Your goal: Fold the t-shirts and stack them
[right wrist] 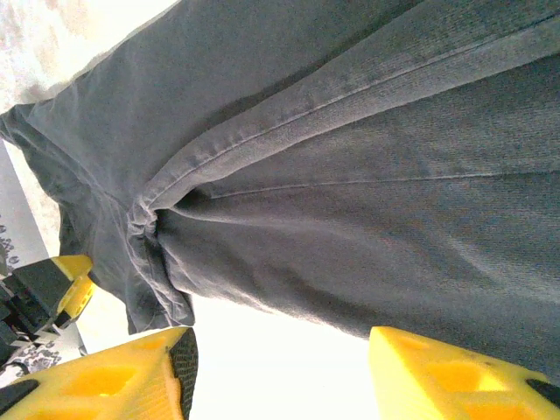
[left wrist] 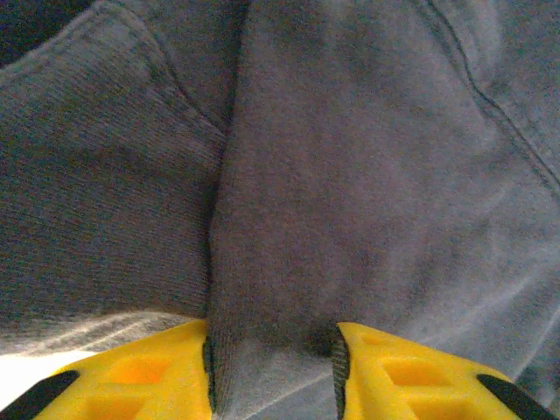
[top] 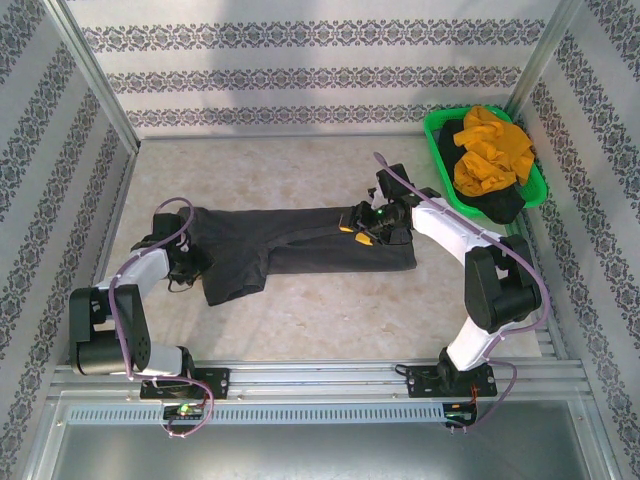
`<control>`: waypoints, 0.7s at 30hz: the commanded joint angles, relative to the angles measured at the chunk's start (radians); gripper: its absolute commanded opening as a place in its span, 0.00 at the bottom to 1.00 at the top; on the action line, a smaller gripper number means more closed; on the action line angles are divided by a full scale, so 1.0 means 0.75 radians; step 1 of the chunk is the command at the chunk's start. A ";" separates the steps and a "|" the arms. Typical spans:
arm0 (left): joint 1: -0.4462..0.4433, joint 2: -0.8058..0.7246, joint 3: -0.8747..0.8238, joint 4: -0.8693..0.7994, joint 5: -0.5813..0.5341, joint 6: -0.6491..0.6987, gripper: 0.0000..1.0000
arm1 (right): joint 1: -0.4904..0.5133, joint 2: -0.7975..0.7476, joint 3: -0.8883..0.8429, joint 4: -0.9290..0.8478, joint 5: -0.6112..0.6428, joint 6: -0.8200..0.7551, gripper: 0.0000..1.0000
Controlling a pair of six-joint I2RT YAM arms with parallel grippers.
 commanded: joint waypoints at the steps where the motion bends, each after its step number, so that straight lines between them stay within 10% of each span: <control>1: 0.006 -0.041 0.009 -0.012 0.040 -0.013 0.35 | -0.014 0.010 0.026 0.005 -0.006 0.003 0.55; 8: 0.006 -0.045 0.040 -0.076 -0.005 0.010 0.00 | -0.014 0.014 0.022 0.016 -0.011 0.020 0.53; 21: 0.002 -0.055 0.292 -0.190 -0.162 -0.044 0.00 | -0.033 -0.007 0.026 -0.009 0.005 0.015 0.52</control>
